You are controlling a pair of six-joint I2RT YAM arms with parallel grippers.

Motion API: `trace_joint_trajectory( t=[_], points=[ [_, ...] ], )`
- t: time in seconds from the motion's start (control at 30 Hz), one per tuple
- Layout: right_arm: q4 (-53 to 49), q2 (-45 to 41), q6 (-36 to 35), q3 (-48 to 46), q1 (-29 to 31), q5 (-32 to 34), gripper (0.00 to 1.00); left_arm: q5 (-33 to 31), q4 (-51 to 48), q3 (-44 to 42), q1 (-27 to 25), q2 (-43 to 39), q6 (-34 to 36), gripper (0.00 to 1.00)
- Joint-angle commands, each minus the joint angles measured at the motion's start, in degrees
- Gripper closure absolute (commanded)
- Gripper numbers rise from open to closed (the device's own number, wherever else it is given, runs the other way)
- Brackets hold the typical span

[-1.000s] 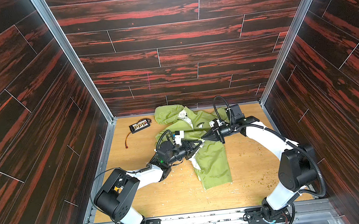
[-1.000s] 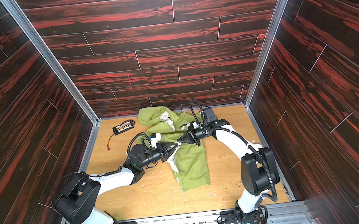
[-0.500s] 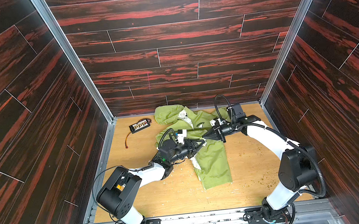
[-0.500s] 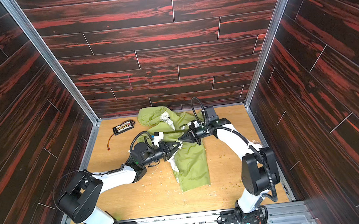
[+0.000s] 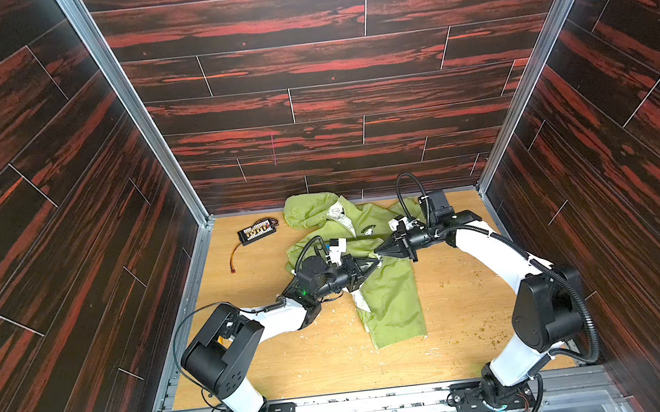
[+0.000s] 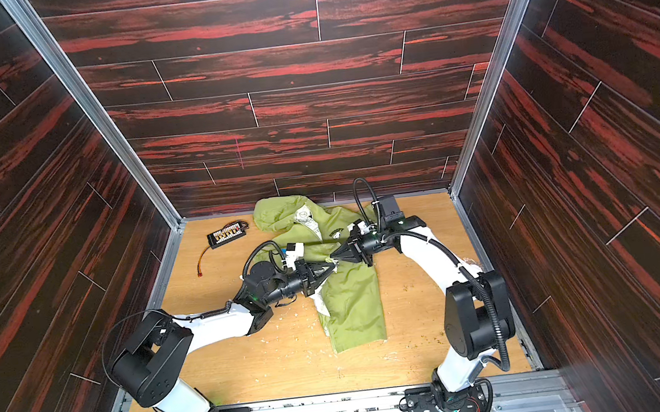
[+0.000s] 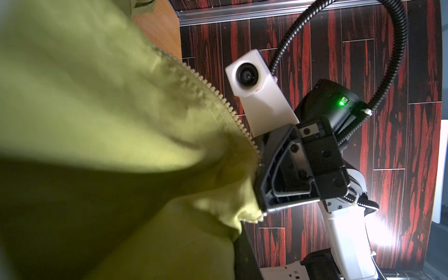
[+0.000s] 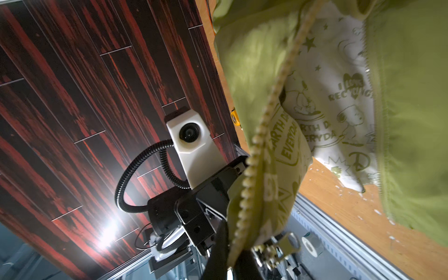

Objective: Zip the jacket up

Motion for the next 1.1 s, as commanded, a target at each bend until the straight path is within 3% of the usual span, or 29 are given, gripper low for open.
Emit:
trace_joint_trajectory(
  t=[0.0, 0.1, 0.23, 0.47, 0.53, 0.57, 0.7, 0.9, 1.07],
  points=[
    [-3.91, -3.55, -4.27, -0.11, -1.30, 4.59, 0.73, -1.81, 2.80, -0.61, 0.28, -0.18, -0.95, 1.00],
    [-5.79, -6.50, -7.33, -0.90, -1.72, 9.37, 0.45, -1.35, 1.86, -0.12, 0.52, -0.40, -0.82, 1.00],
    [-7.93, -10.49, -11.05, -1.94, -1.72, 15.33, 0.23, -0.54, -0.54, 0.74, 0.86, -0.91, 0.03, 1.00],
    [-5.40, -23.04, -13.41, -7.73, -1.46, 32.66, 0.18, 0.84, -4.78, 1.11, 1.22, -2.86, 1.38, 1.00],
    [-1.48, -22.93, -13.89, -10.07, -1.76, 27.45, 0.15, 1.08, -5.30, 0.71, 1.22, -3.18, 1.46, 1.00],
    [-1.66, -21.74, -13.46, -10.17, -1.81, 26.20, 0.05, 1.20, -5.30, 0.39, 1.22, -3.30, 1.33, 1.00],
    [2.34, -19.10, -7.84, -12.77, -1.83, 20.28, 0.01, 1.08, -4.64, -1.15, 1.21, -3.86, 0.80, 1.00],
    [10.35, -24.90, -1.69, -18.06, -0.92, 21.97, 0.02, 0.82, -4.60, -2.42, 1.22, -4.72, 0.74, 1.00],
    [12.92, -26.54, 0.60, -21.78, -0.67, 23.11, 0.14, 1.43, -4.68, -2.41, 1.22, -5.05, 0.76, 1.00]
  ],
)
